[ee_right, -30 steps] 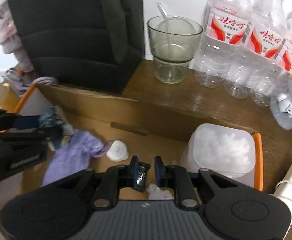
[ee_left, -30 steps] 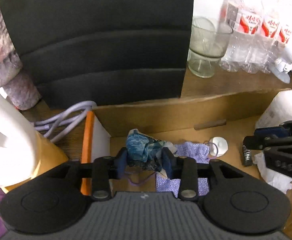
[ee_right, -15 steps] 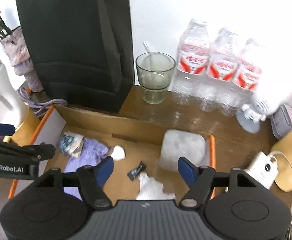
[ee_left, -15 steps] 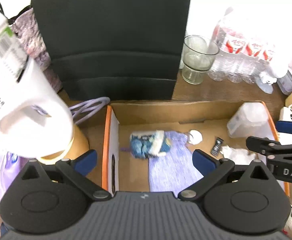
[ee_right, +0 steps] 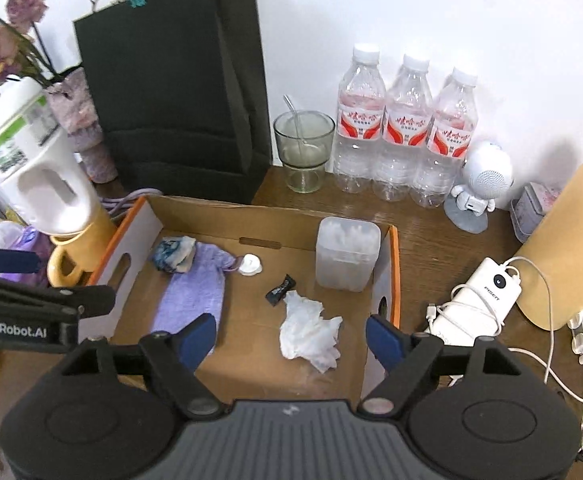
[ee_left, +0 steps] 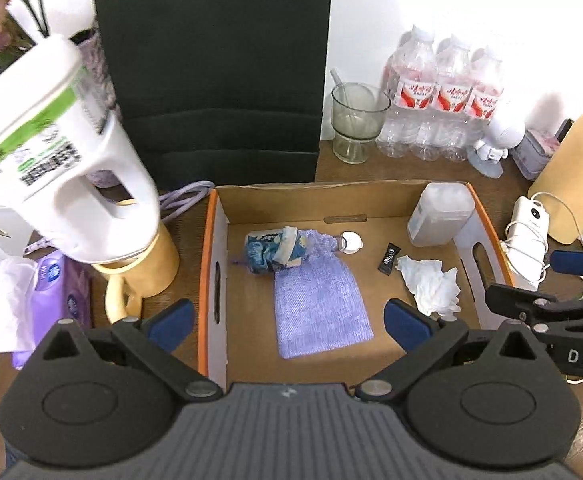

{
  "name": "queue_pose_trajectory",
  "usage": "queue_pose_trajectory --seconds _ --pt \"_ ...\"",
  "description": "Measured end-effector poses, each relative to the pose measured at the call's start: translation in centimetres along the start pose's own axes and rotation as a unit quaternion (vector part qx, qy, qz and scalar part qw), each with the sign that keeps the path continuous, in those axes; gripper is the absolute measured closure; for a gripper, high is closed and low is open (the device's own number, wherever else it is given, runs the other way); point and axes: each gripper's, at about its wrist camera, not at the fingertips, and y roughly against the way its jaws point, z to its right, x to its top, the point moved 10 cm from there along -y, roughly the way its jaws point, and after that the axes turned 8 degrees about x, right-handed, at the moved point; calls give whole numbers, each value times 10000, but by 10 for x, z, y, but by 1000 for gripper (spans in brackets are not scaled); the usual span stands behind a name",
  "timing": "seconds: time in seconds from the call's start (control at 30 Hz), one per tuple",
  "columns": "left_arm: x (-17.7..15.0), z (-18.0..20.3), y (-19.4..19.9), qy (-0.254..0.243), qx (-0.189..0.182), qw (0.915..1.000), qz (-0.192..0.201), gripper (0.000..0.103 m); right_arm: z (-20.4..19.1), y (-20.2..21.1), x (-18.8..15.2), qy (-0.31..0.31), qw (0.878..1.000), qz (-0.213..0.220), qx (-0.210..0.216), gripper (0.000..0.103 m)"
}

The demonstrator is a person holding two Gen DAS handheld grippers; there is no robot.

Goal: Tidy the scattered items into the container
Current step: 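Withdraw both grippers from the box toward the remaining table items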

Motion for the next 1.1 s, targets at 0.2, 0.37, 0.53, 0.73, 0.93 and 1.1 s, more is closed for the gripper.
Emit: queue_pose_trajectory --seconds 0.2,0.37,0.53,0.73,0.93,1.1 --pt "-15 -16 29 185 259 9967 742 0 -17 28 -11 139 9982 582 90 20" --pt "-36 -16 48 335 431 9864 1553 0 -34 49 -34 225 9901 1369 234 18" --pt "-69 -7 60 320 374 9725 2276 0 -40 56 -65 222 9832 1775 369 18" --pt "-117 9 70 30 604 9479 3127 0 -47 65 -107 393 9701 2379 284 17" --pt "-166 5 70 150 260 9436 3297 0 -46 69 -155 449 9586 2801 259 12" --pt "-219 3 65 341 -207 9401 3385 0 -37 85 -209 169 9512 3070 269 12"
